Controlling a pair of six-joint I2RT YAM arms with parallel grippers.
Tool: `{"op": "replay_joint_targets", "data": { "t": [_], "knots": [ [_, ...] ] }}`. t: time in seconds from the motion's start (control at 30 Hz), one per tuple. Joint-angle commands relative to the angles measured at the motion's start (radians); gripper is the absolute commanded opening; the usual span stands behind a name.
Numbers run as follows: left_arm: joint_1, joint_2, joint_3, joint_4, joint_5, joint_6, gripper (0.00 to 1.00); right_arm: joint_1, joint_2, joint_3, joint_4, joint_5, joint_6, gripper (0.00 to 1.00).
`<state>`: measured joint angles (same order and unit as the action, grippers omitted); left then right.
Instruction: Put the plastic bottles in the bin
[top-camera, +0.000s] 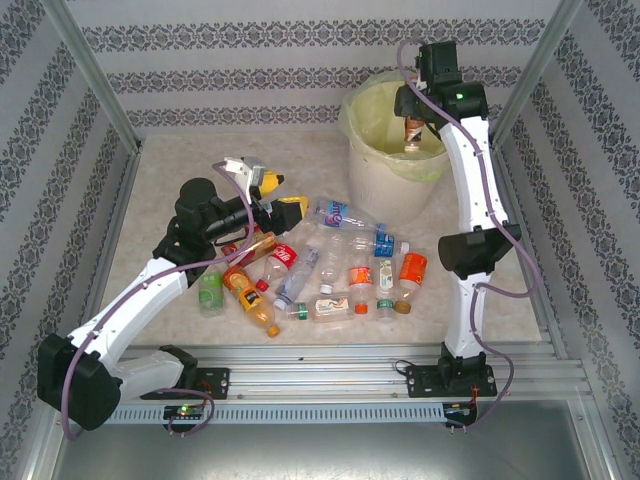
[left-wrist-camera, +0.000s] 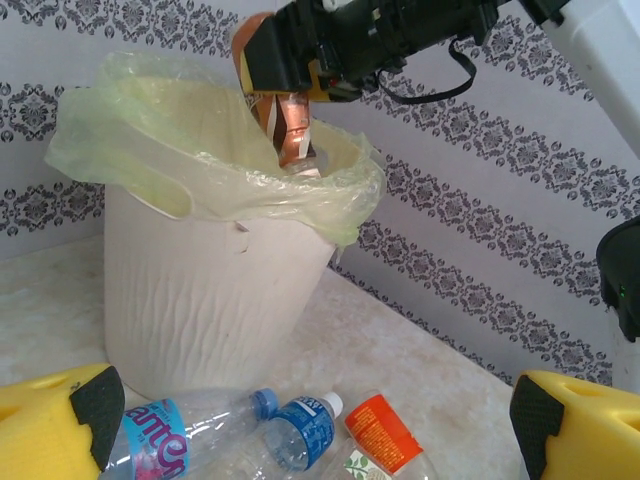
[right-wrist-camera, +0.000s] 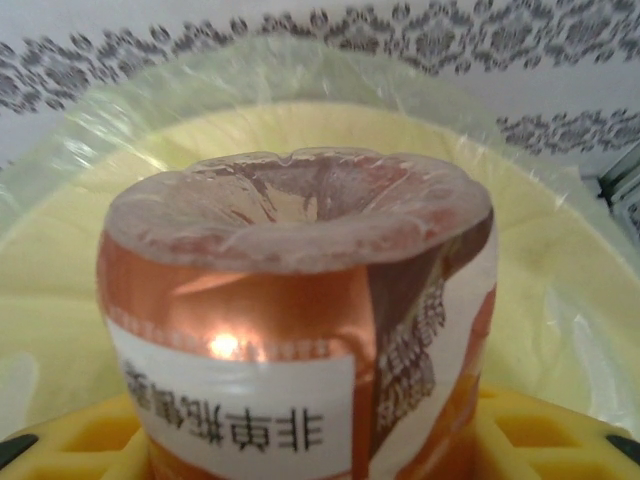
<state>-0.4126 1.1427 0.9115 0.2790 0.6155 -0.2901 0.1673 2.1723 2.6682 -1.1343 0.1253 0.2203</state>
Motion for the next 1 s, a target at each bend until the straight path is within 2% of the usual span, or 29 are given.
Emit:
{"op": "replay_joint_targets", "data": {
  "t": [0.0,0.4,0.8,0.97],
  "knots": [
    [-0.012,-0.018,0.001,-0.016,-0.014,0.031,1.00,-0.006,0.036,0.003,-0.048,-0.062,0.024,0.55],
    [-0.012,-0.005,0.006,-0.037,-0.014,0.042,1.00,-0.008,0.150,0.001,-0.108,-0.119,0.045,0.57],
    [-0.012,0.000,0.009,-0.040,-0.008,0.046,1.00,-0.009,0.160,-0.003,-0.114,-0.131,0.057,0.73],
    [-0.012,0.005,0.011,-0.042,0.000,0.049,1.00,-0.014,0.136,-0.001,-0.110,-0.141,0.060,0.84]
  ]
}}
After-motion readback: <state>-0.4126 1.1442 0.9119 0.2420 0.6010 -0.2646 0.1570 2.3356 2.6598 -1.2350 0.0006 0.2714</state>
